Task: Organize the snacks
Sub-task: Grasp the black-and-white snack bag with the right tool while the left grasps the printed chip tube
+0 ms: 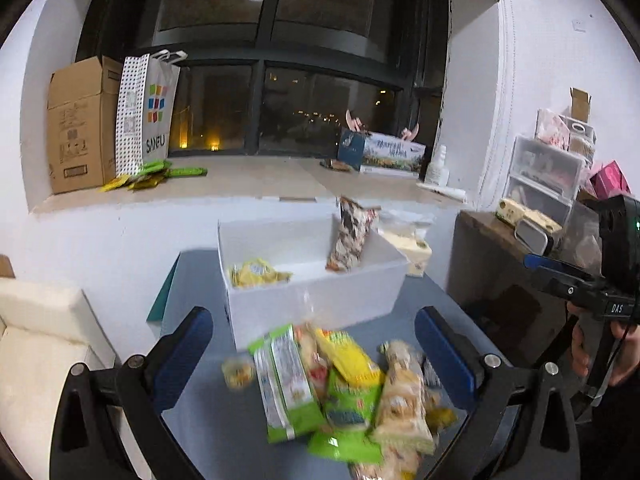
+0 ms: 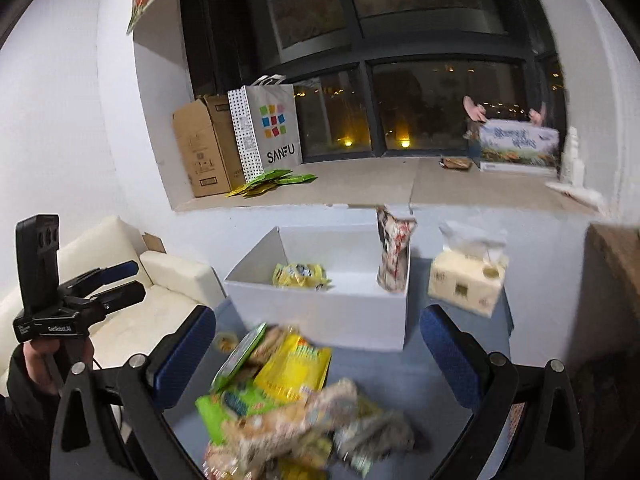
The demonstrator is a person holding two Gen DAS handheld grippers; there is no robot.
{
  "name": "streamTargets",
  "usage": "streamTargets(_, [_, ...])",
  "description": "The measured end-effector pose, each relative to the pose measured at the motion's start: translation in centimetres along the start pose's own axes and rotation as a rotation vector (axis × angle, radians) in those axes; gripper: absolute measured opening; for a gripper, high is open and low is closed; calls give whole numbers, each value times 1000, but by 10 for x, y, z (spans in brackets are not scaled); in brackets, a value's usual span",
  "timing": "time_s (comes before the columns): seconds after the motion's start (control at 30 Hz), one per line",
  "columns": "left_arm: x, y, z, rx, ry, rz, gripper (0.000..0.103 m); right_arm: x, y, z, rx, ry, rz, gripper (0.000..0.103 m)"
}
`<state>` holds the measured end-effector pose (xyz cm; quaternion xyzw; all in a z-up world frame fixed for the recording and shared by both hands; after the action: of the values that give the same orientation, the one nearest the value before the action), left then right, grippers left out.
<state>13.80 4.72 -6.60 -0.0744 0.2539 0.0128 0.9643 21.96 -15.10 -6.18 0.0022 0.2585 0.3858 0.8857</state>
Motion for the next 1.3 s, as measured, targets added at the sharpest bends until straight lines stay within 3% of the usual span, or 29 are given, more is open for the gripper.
streamTargets(0.17, [-13, -15, -31, 12, 47, -36, 103, -19, -11, -46, 34, 27, -55, 103])
streamTargets(0.33, [-14, -26, -36, 31, 56, -52, 103, -10, -34, -100, 100, 122, -99, 103])
streamTargets(0.47, [-12, -32, -34, 30, 53, -70, 103, 15, -47, -127, 179, 208, -77, 103])
streamTargets(0.57, [-8, -34, -36, 32, 66, -78, 103, 43, -60, -142, 315, 264, -13, 103])
streamTargets(0.73, [-2, -34, -44, 23, 92, -83, 103, 87, -86, -155, 534, 330, 24, 103])
streamTargets(0.77, [-1, -34, -45, 23, 96, -83, 103, 94, -90, -158, 555, 351, 9, 100])
streamTargets(0.8, [0, -34, -46, 22, 98, -85, 103, 101, -92, -160, 553, 368, -4, 87])
streamTargets(0.83, [1, -35, -48, 20, 104, -86, 103, 107, -92, -162, 532, 383, -8, 62])
streamTargets(0.87, [3, -35, -49, 22, 110, -87, 103, 113, -93, -166, 511, 401, -35, 55])
streamTargets(0.93, [5, -36, -53, 29, 117, -86, 103, 117, -92, -167, 531, 385, 4, 46])
streamTargets(1.0, [10, -38, -57, 35, 137, -87, 103, 113, -92, -165, 517, 365, 18, 39])
streamTargets(1.1, [22, -46, -62, 54, 170, -101, 103, 97, -91, -155, 473, 309, 11, 37])
streamTargets(1.3, [83, -86, -86, 130, 349, -148, 103, 39, -91, -112, 357, 169, -43, 36])
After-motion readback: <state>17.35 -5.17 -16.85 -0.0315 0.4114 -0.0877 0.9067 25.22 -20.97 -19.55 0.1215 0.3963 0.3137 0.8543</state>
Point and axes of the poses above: each gripper's, at about its wrist camera, not at the fingertips, and x roughly the way its jaws point, y to its left, z to its top, the point moved 10 cm from there along x, roughly the way its jaws point, and after that the axes turned 1 degree about y, right-handed, at the moved point
